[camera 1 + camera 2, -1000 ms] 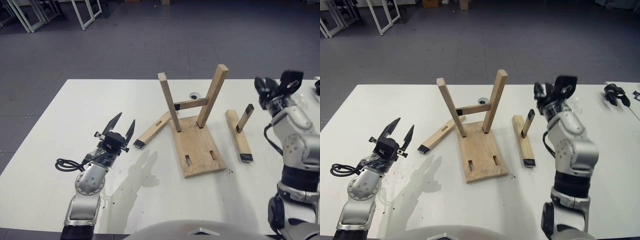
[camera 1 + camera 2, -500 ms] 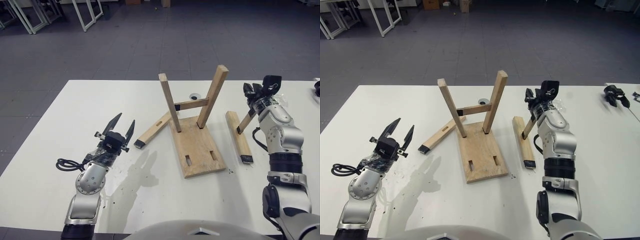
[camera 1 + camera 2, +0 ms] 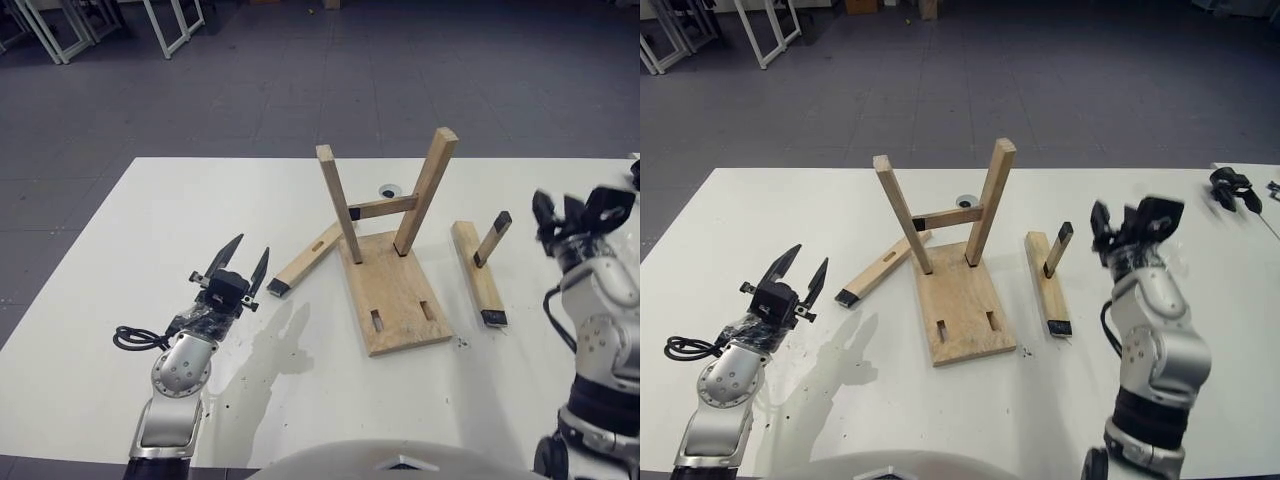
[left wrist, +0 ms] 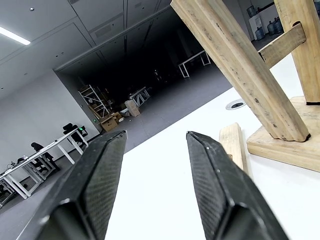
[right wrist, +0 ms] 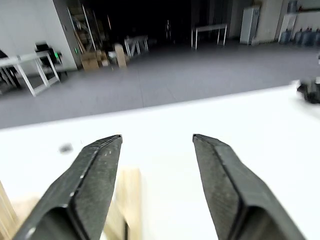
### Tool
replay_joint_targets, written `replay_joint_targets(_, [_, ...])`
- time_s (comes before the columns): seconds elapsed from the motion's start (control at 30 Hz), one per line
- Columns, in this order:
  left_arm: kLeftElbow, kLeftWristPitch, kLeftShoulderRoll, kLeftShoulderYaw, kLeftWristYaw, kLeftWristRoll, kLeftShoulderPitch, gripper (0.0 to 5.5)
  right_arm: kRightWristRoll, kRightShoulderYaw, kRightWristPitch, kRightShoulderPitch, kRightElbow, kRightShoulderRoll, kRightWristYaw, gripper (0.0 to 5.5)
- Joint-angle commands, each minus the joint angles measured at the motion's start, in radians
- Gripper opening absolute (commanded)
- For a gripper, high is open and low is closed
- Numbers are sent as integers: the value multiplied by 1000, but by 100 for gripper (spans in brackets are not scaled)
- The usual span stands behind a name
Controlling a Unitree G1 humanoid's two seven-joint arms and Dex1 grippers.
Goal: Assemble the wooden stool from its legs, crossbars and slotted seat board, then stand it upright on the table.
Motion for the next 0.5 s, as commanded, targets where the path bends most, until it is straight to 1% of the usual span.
replay_joint_targets(0.03, [-6,11,1,2,0,5,6,219,-16,64,-36,160,20,4,91,324])
replay_joint_targets(0.17, [-4,14,4,2,-5,2,1,219,-16,108,-65,239,75,-2,176,400])
replay_joint_targets(0.37, [-2,19,-2,-5,-2,3,0,219,-83,199,-56,220,137,-19,192,485])
replay_joint_targets(0.4, [0,18,-2,-5,-2,3,0,219,-98,209,-58,213,147,-19,185,490])
replay_joint_targets(0.5, [5,20,-4,-3,-1,1,-2,219,-159,236,-83,177,197,-17,151,446])
